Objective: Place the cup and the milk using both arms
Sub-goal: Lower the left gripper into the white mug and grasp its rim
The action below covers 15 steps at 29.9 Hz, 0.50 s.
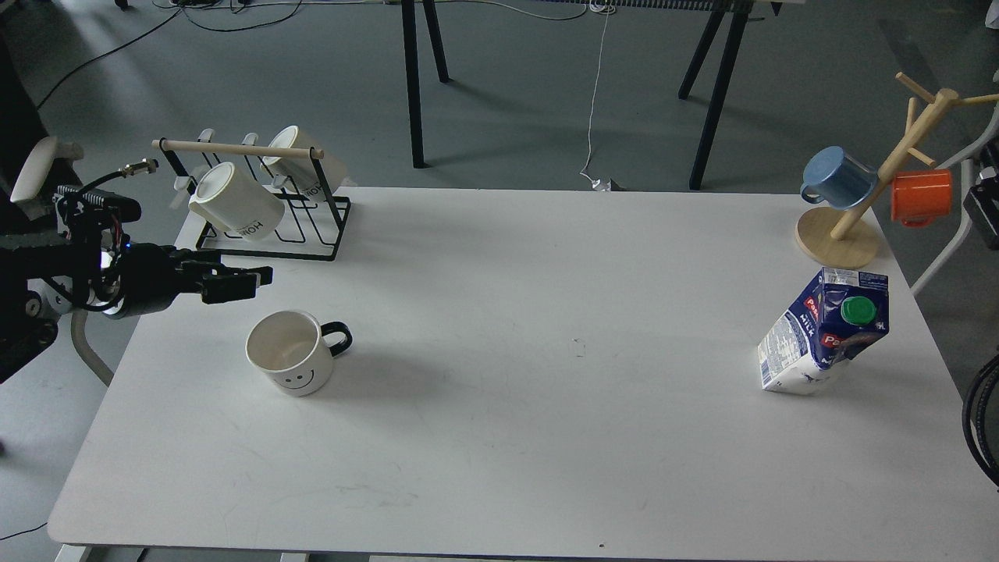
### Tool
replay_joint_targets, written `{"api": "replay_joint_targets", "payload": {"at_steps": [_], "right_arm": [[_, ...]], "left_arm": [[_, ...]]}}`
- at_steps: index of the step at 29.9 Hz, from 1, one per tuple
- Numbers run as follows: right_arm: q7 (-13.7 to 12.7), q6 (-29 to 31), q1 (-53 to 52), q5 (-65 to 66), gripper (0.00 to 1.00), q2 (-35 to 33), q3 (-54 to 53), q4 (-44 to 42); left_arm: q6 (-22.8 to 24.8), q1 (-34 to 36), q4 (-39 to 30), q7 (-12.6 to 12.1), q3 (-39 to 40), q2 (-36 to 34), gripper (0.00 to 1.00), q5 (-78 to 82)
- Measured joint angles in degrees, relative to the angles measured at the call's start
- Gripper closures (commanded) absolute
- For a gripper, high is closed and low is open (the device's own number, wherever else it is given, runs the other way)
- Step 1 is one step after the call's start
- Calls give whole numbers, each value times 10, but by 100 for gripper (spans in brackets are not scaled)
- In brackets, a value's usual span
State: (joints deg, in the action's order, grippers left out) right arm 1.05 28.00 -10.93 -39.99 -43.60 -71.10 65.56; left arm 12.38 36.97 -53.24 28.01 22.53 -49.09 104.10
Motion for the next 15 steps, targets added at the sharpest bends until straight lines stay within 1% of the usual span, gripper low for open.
{"api": "replay_joint_targets", "payload": {"at_steps": [6,10,15], "right_arm": [[0,0,0,0,2,1,1,0],[0,0,0,0,2,2,1,0],[0,0,0,0,2,2,0,1]], "left_arm": [[-14,-10,0,0,-33,7,1,3],[-28,-23,4,0,-39,22,1,4],[-30,-27,17,0,-40,38,2,4]]}}
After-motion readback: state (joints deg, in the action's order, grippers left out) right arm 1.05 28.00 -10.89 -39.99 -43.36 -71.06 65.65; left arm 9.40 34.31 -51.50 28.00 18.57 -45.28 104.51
